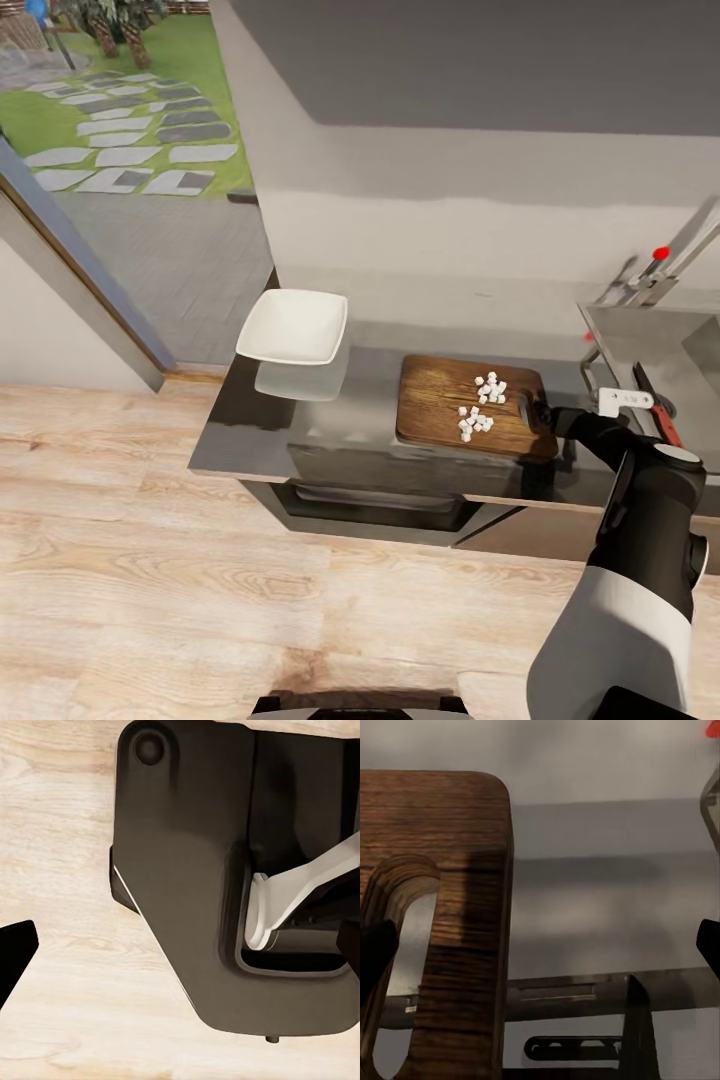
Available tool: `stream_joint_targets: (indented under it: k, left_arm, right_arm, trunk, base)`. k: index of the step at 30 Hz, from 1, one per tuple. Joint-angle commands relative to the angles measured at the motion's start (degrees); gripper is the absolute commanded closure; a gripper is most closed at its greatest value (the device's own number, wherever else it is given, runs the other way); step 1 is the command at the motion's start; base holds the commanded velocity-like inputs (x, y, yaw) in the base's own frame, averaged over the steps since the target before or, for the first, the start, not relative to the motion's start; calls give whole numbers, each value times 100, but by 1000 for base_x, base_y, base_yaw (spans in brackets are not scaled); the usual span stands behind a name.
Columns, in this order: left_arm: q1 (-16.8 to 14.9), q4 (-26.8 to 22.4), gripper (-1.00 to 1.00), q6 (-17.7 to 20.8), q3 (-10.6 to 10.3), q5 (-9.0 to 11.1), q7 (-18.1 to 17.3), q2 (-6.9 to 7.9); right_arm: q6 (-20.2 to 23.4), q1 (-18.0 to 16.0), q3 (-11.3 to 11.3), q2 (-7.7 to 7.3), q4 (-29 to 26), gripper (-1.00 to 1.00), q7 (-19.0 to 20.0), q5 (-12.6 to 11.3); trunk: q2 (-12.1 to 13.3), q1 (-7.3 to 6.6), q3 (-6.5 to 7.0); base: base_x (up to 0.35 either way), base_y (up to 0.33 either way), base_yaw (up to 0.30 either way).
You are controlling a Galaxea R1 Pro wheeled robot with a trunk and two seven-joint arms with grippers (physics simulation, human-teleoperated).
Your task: In the kitchen, take the Vidalia onion out of the sink, dice it on the chopping board with the paring knife, put the diced onion into the bowl on the countertop, then place both the paring knife and the chopping board into the sink.
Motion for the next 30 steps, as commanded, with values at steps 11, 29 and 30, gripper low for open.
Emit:
stream_joint_targets:
  k: [11,29,30]
  left_arm:
    - [4,6,-100,-10,27,8,-45,3]
    - [4,7,-100,-17,30,8,-45,3]
    - [4,7,-100,-18,31,8,-45,3]
  right_arm:
    - [-6,-8,-17,129,-7,-100,55,195]
    - [-4,-8,-13,129,-7,-100,53,242]
    - [-4,-8,-13,129,-7,-100,53,242]
  trunk:
    - [-10,4,-8]
    - [-10,4,-8]
    - [-10,4,-8]
  base:
    - [-1,0,0]
    - [-101,0,0]
    - [-2,0,0]
